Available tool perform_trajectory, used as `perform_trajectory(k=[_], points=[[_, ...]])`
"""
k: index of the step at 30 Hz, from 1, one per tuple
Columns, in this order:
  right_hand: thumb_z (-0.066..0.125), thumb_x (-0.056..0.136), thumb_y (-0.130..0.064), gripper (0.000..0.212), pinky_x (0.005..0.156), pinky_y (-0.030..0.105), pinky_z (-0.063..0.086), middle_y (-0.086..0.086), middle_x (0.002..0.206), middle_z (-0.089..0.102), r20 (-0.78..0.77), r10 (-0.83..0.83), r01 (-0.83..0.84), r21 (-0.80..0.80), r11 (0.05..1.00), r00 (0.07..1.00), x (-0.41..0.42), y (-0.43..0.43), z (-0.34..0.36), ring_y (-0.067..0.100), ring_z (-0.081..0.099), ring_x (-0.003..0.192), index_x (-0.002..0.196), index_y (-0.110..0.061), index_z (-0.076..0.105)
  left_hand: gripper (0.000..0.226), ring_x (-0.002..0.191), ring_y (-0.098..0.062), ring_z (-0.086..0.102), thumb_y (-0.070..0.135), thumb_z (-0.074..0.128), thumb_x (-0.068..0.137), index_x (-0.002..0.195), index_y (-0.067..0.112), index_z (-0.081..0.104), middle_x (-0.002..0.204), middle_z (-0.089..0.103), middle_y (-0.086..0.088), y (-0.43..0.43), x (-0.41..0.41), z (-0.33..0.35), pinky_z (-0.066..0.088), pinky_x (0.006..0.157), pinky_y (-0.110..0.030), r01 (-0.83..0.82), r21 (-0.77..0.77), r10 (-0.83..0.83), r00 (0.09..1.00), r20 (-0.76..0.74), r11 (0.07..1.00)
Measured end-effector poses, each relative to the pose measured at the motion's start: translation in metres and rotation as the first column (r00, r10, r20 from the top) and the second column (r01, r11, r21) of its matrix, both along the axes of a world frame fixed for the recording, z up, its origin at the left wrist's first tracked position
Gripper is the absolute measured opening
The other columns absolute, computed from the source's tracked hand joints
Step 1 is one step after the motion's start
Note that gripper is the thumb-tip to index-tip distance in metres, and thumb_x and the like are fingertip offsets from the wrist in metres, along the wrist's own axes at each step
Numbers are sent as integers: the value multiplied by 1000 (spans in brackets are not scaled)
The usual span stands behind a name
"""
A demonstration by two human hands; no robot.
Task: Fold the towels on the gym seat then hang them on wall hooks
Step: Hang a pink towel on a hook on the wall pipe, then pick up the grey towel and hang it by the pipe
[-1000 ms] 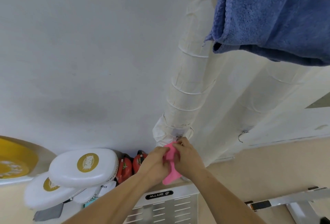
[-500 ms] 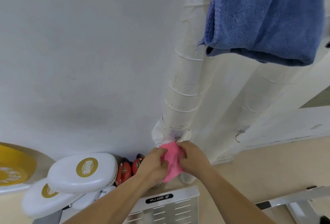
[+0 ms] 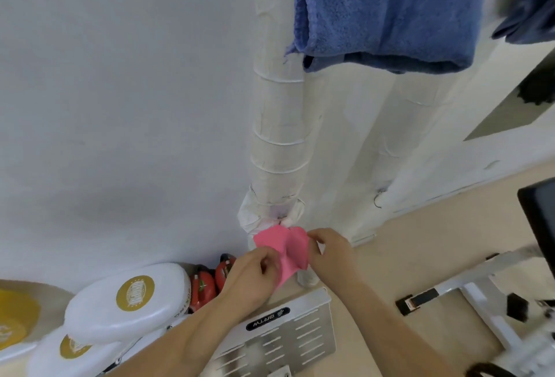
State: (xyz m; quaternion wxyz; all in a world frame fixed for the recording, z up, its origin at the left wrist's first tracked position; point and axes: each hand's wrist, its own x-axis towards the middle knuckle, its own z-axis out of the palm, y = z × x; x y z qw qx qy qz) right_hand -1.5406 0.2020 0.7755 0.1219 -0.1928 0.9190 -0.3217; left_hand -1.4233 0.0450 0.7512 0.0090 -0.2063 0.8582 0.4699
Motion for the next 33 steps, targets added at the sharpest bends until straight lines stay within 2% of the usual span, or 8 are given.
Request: perform_trajectory(k=[3,6,10,15,18,23,28,33], points=[[58,97,-15,19,87,37,55,4,97,76,84,-174,177,-41,983,981,31,23,2,22,68,89,100,-13,77,23,62,-3,59,10,58,93,81,27,67,70,66,7,12,10,-3,45,63,-18,112,30,-111,994,-3,993],[59,96,-18,19,83,42,56,12,89,75,150,-339,348,-36,937,929,67,46,-6,30,69,87,94,-8,74,16,68,4,61,11,61,94,92,24,70,81,70,10,30,21,-7,45,67,-8,247,78,-252,967,50,966],[55,97,-25,20,83,35,56,-4,92,76,226,-516,529,6,849,826,139,80,-19,17,68,87,96,-26,75,14,85,-3,67,15,65,94,99,26,70,91,72,12,60,51,-18,51,81,-20,409,146,-424,901,92,901],[55,99,-22,23,82,28,53,-1,99,77,328,-711,744,37,668,622,246,120,-38,18,69,92,107,-19,76,15,90,-12,68,16,65,96,105,27,69,97,73,7,106,105,-35,54,87,-28,616,216,-649,745,153,758],[53,100,-21,22,82,36,57,3,94,76,374,-777,827,44,561,507,316,149,-43,23,70,88,103,-17,75,15,88,-15,67,17,64,97,101,32,65,97,72,7,139,150,-34,54,84,-29,692,253,-736,649,193,676],[50,99,-26,21,80,38,60,-10,82,69,358,-870,916,87,392,338,417,205,-56,8,64,74,87,-27,67,11,90,-12,68,21,64,96,100,31,67,95,72,9,201,214,-33,56,82,-28,806,271,-849,479,224,526],[53,102,-25,19,82,15,43,-13,110,64,231,-962,969,161,188,149,530,259,-80,6,60,94,112,-25,69,14,102,-7,63,24,62,99,109,33,65,109,68,14,265,289,-47,50,95,-26,861,280,-893,345,290,424],[52,99,-22,35,97,39,53,9,134,61,212,-964,946,312,-87,-159,629,317,-116,28,63,112,132,-18,61,29,106,-3,61,30,61,98,127,32,62,114,65,17,314,364,-58,50,98,-24,907,307,-916,169,364,289]])
